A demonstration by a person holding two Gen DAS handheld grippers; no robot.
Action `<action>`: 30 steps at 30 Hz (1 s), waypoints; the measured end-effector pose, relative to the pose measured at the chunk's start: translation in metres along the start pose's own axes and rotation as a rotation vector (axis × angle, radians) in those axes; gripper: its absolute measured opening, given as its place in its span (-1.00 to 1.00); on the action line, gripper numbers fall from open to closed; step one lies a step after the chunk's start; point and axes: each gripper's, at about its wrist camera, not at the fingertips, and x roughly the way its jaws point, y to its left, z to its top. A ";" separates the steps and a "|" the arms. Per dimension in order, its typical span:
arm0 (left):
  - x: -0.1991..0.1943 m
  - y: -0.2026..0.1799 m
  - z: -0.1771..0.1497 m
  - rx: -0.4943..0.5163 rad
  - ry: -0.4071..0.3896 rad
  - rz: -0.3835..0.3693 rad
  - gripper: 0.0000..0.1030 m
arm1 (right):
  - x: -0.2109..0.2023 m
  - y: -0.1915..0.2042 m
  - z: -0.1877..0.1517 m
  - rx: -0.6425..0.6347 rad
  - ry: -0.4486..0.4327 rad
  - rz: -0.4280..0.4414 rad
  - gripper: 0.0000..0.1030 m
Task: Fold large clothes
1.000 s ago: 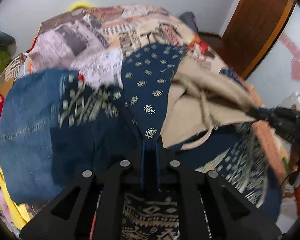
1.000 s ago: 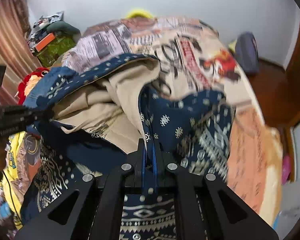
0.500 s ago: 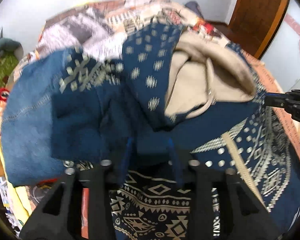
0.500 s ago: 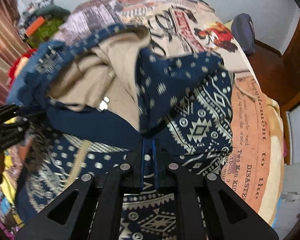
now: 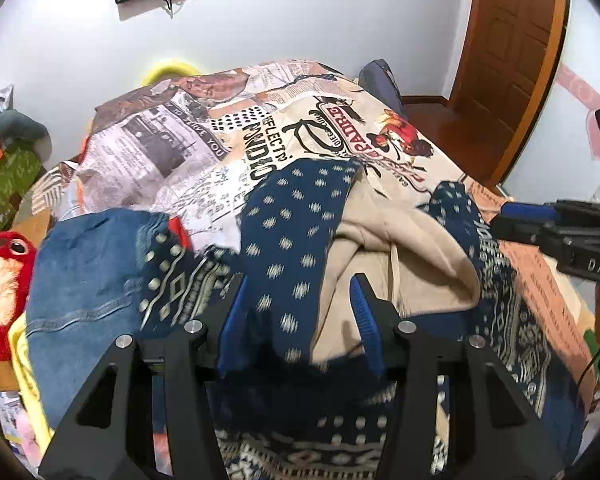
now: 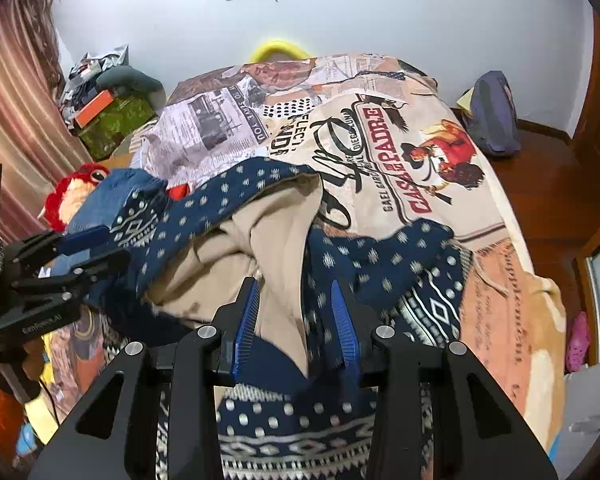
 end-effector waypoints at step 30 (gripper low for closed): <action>0.104 0.024 0.007 -0.055 0.075 0.000 -0.76 | 0.119 -0.006 0.043 0.046 0.118 0.099 -0.84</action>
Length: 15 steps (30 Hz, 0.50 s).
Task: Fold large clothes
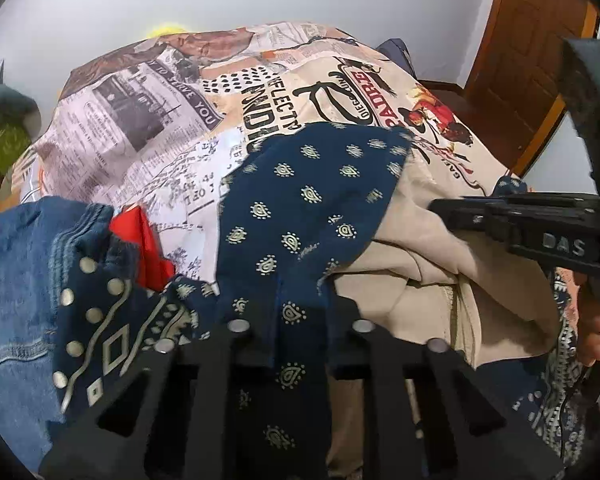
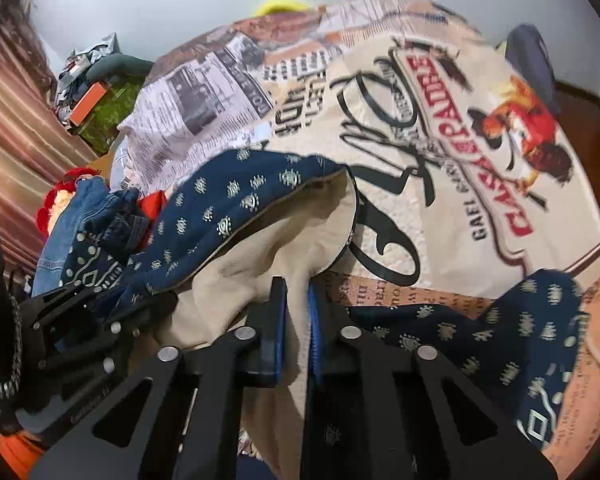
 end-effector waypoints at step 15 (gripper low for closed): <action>-0.131 -0.007 -0.022 -0.051 -0.094 -0.222 -0.86 | -0.136 0.038 -0.050 -0.155 -0.171 -0.058 -0.85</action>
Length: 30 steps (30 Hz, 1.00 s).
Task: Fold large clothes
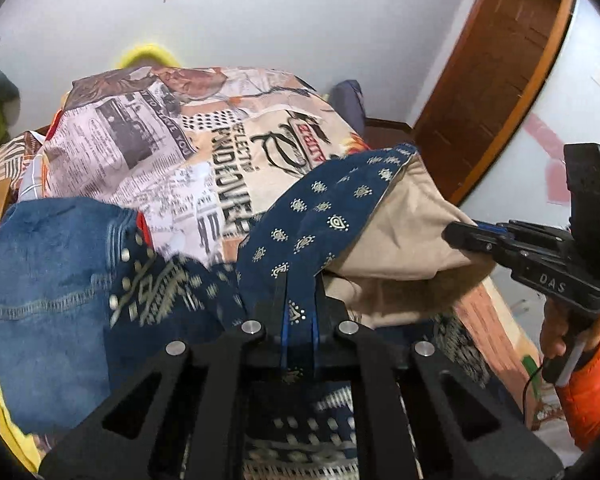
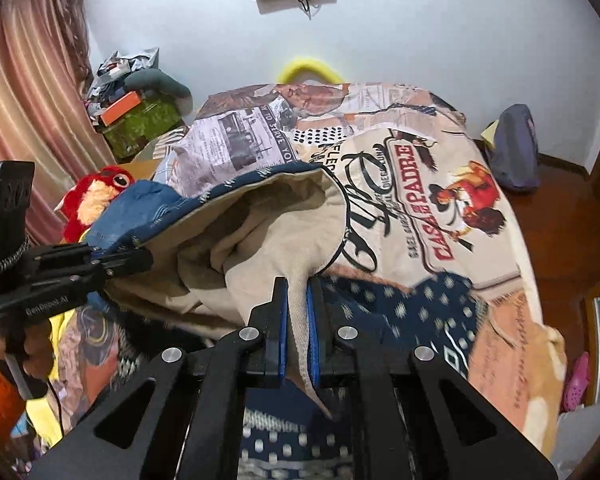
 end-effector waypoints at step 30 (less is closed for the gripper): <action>-0.005 0.005 -0.136 0.035 0.226 0.097 -0.77 | -0.013 -0.013 -0.139 0.045 0.250 -0.135 -0.84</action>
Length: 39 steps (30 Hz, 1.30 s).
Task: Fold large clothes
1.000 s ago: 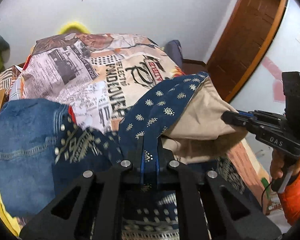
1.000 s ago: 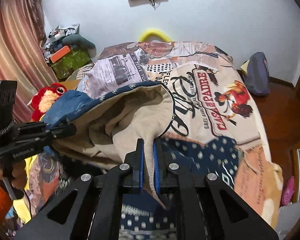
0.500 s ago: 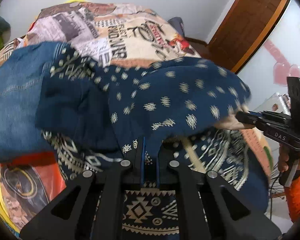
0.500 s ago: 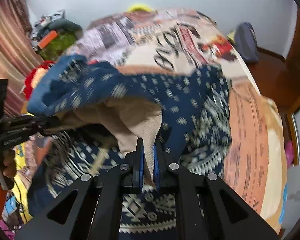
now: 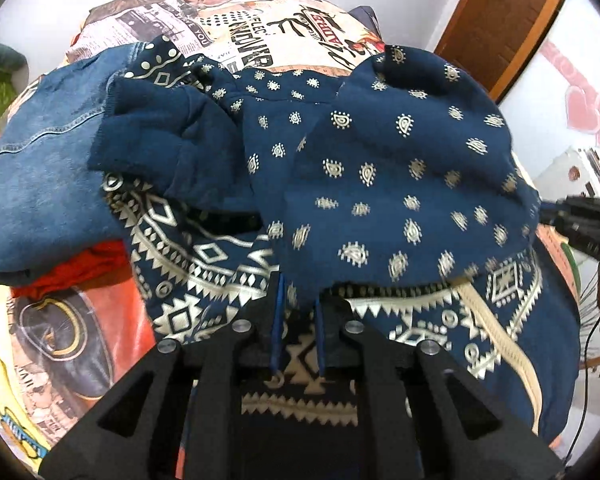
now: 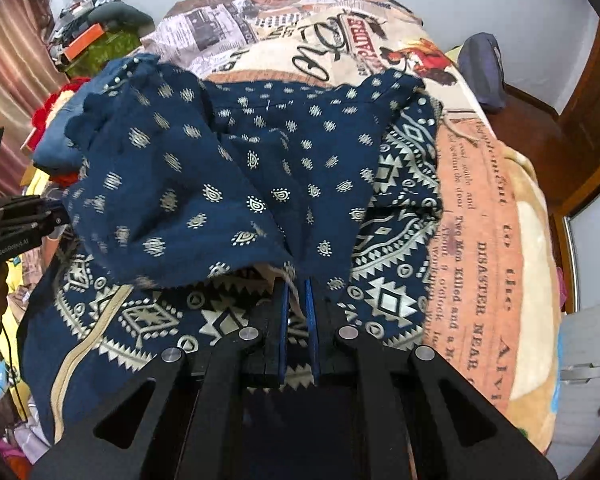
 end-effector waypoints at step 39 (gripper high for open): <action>0.045 -0.051 0.026 0.112 0.004 -0.025 -0.41 | 0.039 0.013 0.015 -0.001 0.023 0.040 -0.83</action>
